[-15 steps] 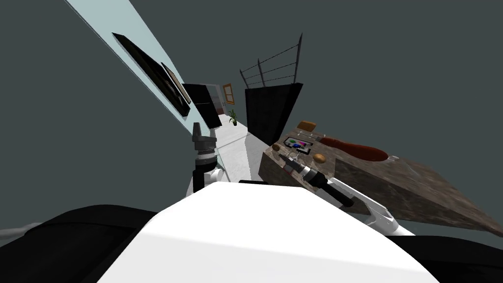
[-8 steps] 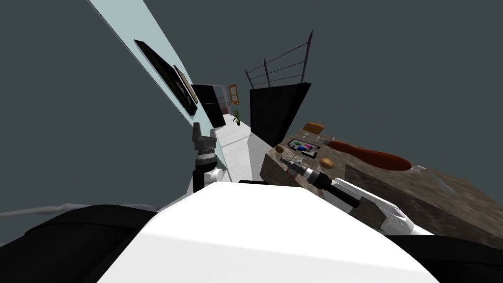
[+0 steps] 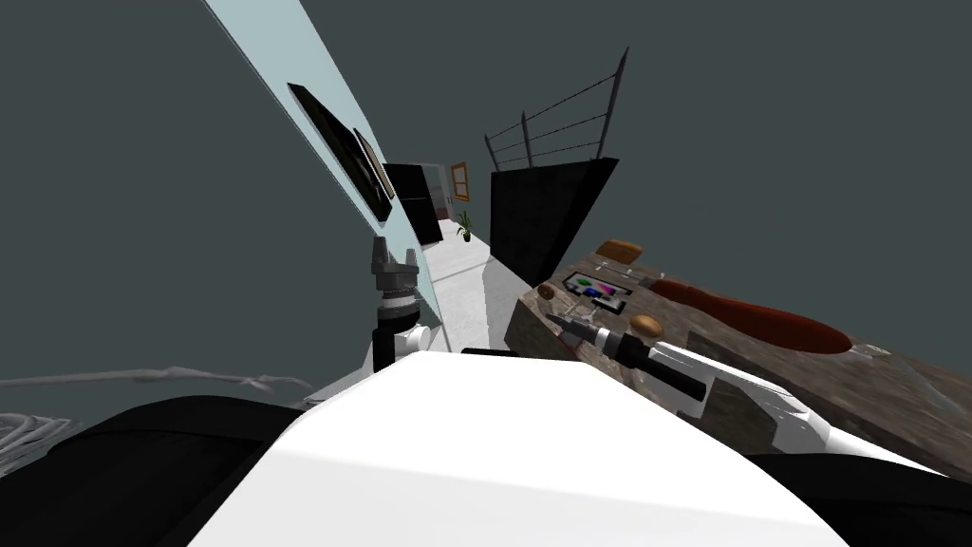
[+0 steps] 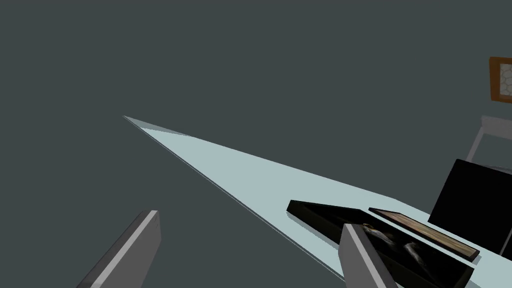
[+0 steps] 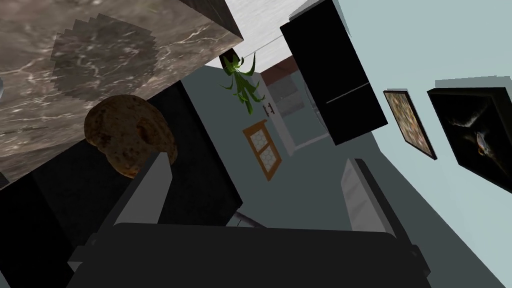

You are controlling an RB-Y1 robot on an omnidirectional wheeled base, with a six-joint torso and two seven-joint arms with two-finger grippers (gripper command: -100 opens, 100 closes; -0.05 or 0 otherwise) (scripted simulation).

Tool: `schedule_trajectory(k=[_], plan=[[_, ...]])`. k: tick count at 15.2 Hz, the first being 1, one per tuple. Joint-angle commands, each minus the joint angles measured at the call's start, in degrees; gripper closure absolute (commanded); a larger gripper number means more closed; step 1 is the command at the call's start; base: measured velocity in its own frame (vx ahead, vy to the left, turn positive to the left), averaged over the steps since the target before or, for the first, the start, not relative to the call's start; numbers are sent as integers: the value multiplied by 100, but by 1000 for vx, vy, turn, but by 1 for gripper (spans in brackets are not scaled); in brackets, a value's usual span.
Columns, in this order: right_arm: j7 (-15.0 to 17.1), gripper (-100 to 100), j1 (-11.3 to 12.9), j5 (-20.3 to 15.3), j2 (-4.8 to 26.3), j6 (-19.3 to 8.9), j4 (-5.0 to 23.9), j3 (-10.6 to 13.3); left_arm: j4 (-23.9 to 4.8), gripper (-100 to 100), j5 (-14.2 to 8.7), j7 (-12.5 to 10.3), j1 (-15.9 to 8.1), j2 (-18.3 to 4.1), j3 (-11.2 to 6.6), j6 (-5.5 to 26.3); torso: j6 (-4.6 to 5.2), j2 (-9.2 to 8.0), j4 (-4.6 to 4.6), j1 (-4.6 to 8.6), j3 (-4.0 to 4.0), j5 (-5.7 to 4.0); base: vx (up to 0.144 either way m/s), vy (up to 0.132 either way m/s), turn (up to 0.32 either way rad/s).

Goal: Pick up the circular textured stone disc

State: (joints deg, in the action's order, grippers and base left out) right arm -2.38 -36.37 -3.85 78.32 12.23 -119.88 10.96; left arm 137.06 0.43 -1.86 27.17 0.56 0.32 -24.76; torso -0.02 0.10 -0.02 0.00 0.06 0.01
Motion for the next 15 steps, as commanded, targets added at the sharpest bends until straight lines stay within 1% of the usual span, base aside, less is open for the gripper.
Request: schedule_trajectory(k=[1,2,3,4,5,6,7,8,9,10,11,12,13,14,15], plan=[[18,-100,-7,15,286,-89,45,42,0,0,0,0,0,0,0,0,0,0,0,0,0,0,30,-4,206],[18,-100,-7,15,363,-89,45,42,0,0,0,0,0,0,0,0,-3,4,-1,0,3,0,9,-6,78],[21,-100,-54,21,524,-180,113,92,0,0,0,0,0,0,0,0,2,1,-1,0,1,0,20,-1,122],[21,-100,-54,21,644,-180,113,92,0,0,0,0,0,0,0,0,0,3,-1,-1,2,0,21,-6,139],[21,-100,-54,21,701,-180,113,92,0,0,0,0,0,0,0,0,0,3,-1,0,2,0,0,-6,38],[25,-100,-99,27,880,-269,178,140,0,0,0,0,0,0,0,0,2,-1,0,0,0,0,38,-1,179],[25,-100,-99,27,1016,-269,178,140,0,0,0,0,0,0,0,0,-3,6,-1,-1,3,0,35,-4,170],[28,-100,-142,32,1161,-355,240,186,0,0,0,0,0,0,0,0,-1,8,-2,-1,5,0,47,-3,217],[28,-100,-142,32,1300,-355,240,186,0,0,0,0,0,0,0,0,-3,13,-3,-1,7,0,31,-4,144],[28,-100,-142,32,1344,-355,240,186,0,0,0,0,0,0,0,0,0,11,-3,-2,7,0,2,-3,26],[30,-100,-184,38,1542,-437,298,230,0,0,0,0,1,0,0,0,2,4,-1,-2,3,0,34,-5,170],[30,-100,-184,38,1647,-437,298,230,0,0,0,0,0,0,0,0,-2,8,-1,-2,4,1,34,-8,157],[33,-100,-223,43,1793,-514,353,271,0,0,0,0,0,0,0,0,-1,9,-2,-1,6,0,37,-10,184],[33,-100,-223,43,1906,-514,353,271,0,0,0,0,0,0,0,0,-3,12,-3,0,7,0,18,-9,114],[33,-100,-223,43,1935,-514,353,271,0,0,0,0,0,0,0,0,0,9,-2,0,5,0,2,-2,16]])
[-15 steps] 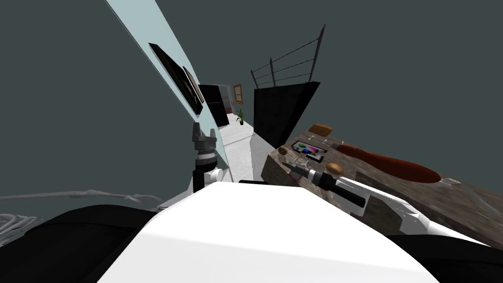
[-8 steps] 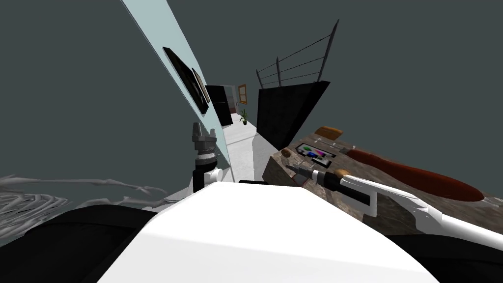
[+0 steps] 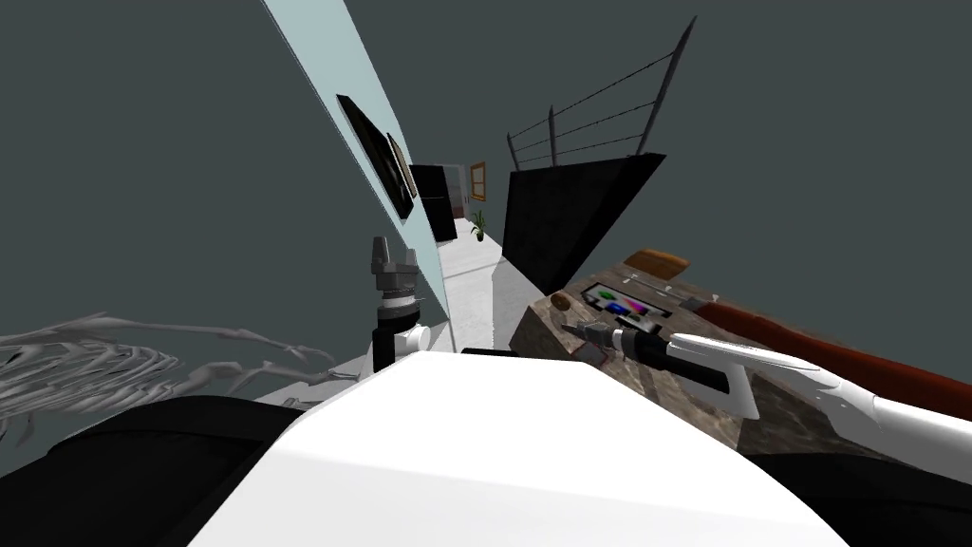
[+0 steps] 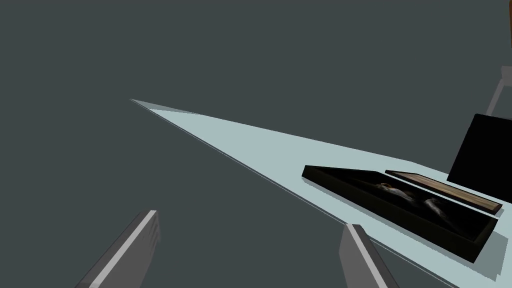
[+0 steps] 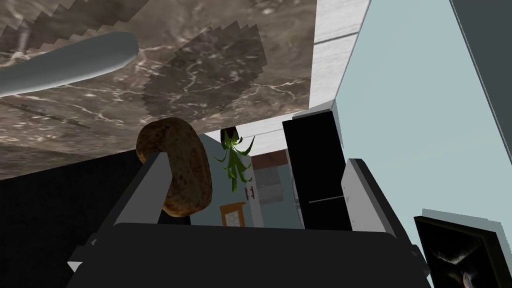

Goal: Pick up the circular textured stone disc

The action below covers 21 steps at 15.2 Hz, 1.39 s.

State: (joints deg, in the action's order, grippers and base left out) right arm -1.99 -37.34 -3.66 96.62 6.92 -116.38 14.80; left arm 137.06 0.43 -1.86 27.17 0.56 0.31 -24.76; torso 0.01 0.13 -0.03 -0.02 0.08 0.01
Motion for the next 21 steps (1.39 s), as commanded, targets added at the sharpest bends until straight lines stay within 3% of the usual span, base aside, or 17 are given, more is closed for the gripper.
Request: schedule_trajectory(k=[1,12,16,18,20,21], plan=[[-3,-100,-163,28,286,-55,52,-74,0,0,0,0,0,0,0,0,0,0,0,0,0,0,36,-3,168],[6,-100,-302,45,1464,-331,220,72,0,0,0,0,0,0,0,0,-3,15,-3,-3,8,1,40,-5,126],[7,-100,-333,49,1748,-393,242,103,0,0,0,0,0,0,0,0,-2,13,-3,-3,7,0,44,-6,108],[7,-100,-333,49,1748,-393,242,103,0,0,0,0,0,0,0,0,-1,17,-4,-5,10,1,35,4,41],[8,-100,-355,52,1982,-438,246,126,0,0,0,0,0,0,0,0,-3,11,-2,-10,6,2,57,9,127],[24,-100,-351,46,1894,-409,249,104,0,0,0,0,0,0,0,0,-4,18,-4,-10,10,3,47,-3,62]])
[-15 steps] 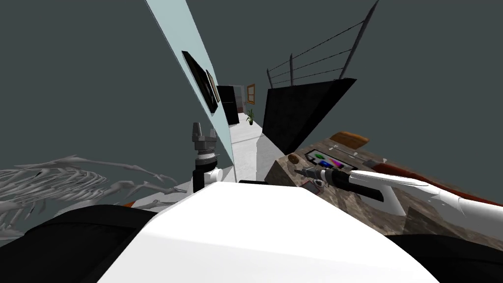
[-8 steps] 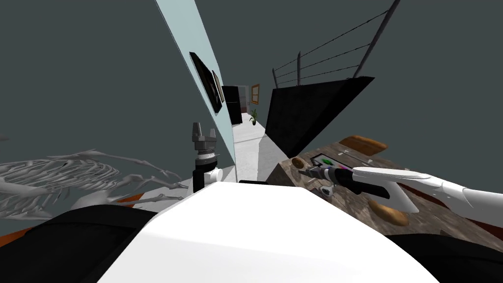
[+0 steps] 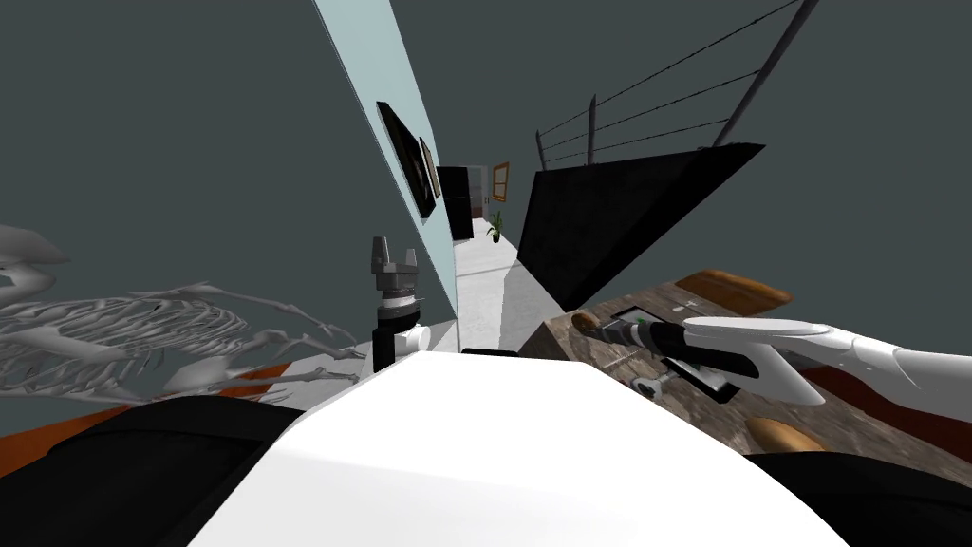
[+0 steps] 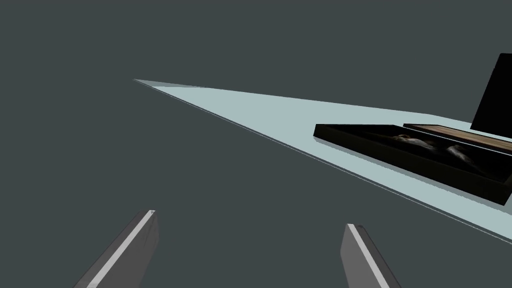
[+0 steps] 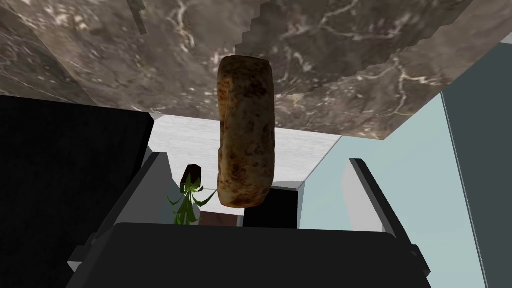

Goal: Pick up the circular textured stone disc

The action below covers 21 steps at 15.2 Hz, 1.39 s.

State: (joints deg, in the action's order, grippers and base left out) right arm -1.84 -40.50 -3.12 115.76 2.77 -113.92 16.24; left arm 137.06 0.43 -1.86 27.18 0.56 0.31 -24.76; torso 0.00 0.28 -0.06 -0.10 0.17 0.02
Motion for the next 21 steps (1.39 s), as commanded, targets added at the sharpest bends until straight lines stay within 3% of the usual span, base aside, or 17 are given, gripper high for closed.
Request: schedule_trajectory(k=[1,9,16,17,21], plan=[[-61,-100,-23,-60,-177,-2,83,37,0,0,0,0,0,0,0,0,0,0,0,0,0,0,22,7,86],[-204,-100,-76,-199,-589,-6,277,122,0,0,0,0,-1,0,0,0,2,-23,6,-1,-14,0,10,13,52],[-259,-100,-54,-155,-587,-6,277,145,0,0,0,0,0,0,0,0,2,-26,7,2,-16,-1,4,4,13],[-229,100,-58,-170,-588,-6,277,140,0,0,0,0,0,0,0,0,2,-27,7,2,-16,-1,0,0,0],[-226,100,-56,-169,-586,-13,283,138,0,0,0,0,0,0,0,0,0,-27,5,2,-15,-4,0,0,0]])
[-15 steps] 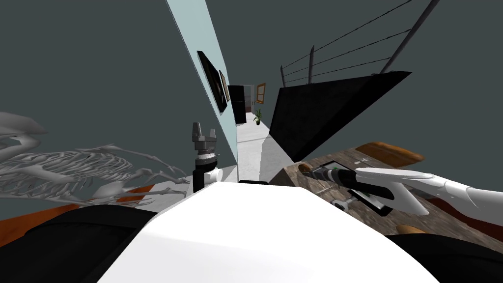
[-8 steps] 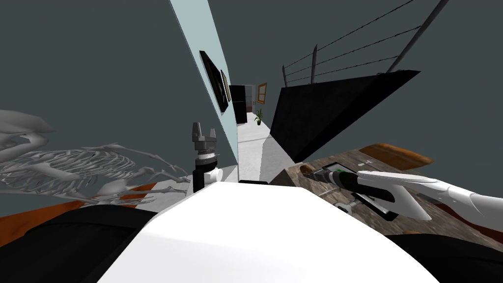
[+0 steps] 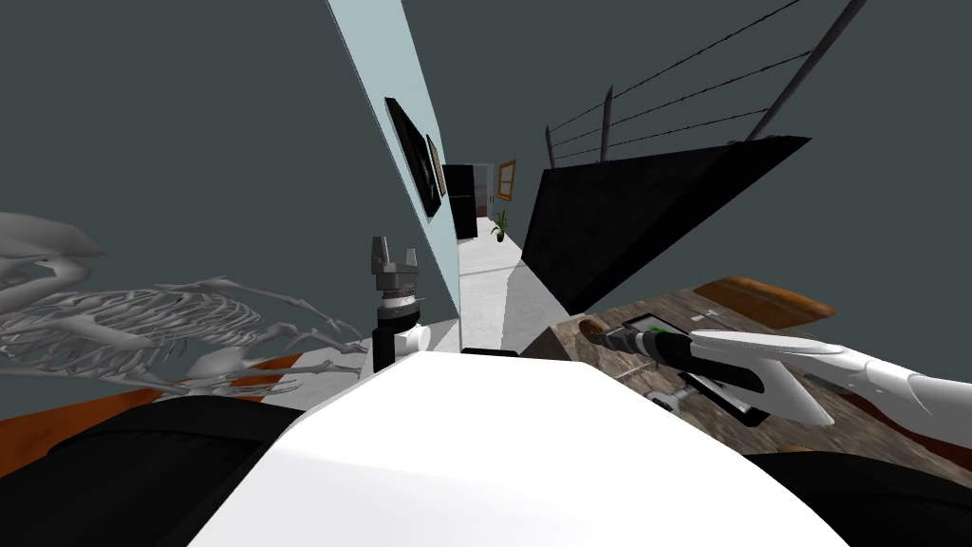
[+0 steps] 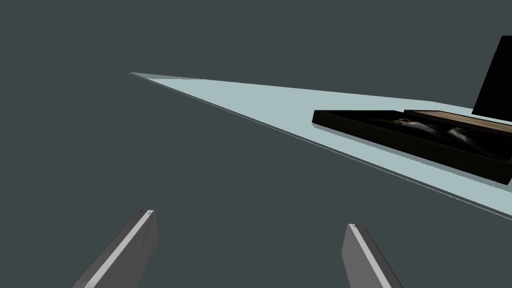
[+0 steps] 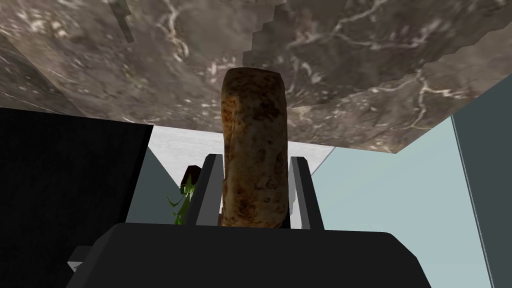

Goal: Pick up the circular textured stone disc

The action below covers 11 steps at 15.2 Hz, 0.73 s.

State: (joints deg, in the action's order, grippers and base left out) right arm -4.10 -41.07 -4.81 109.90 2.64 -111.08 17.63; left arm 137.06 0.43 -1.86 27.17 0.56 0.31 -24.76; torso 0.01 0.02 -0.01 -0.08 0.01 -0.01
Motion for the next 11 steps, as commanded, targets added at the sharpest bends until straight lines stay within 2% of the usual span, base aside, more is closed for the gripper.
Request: schedule_trajectory(k=[1,4,5,6,8,9,11], plan=[[83,100,3,29,174,9,-89,-53,0,0,0,0,0,0,0,0,0,0,0,0,0,0,-9,-8,-63],[83,100,3,29,174,9,-89,-53,0,0,0,0,0,0,0,0,0,-5,2,3,-3,0,-11,-11,-39],[144,100,26,89,351,11,-172,-90,0,0,0,0,0,0,0,0,0,-5,2,2,-3,0,-8,-13,-67],[144,100,-167,89,351,11,-172,-228,0,0,0,0,0,0,0,0,1,-5,2,3,-3,2,-12,-16,-81],[144,100,26,89,351,11,-172,-90,0,0,0,0,0,0,0,0,1,-6,2,1,-4,2,-9,-7,-12],[205,100,49,149,528,12,-255,-126,0,0,0,0,0,0,0,0,0,-6,2,0,-4,3,-11,-10,-70],[205,100,-30,149,528,12,-255,-185,0,0,0,0,0,0,0,0,1,-7,4,-1,-5,6,-12,-11,-52]])
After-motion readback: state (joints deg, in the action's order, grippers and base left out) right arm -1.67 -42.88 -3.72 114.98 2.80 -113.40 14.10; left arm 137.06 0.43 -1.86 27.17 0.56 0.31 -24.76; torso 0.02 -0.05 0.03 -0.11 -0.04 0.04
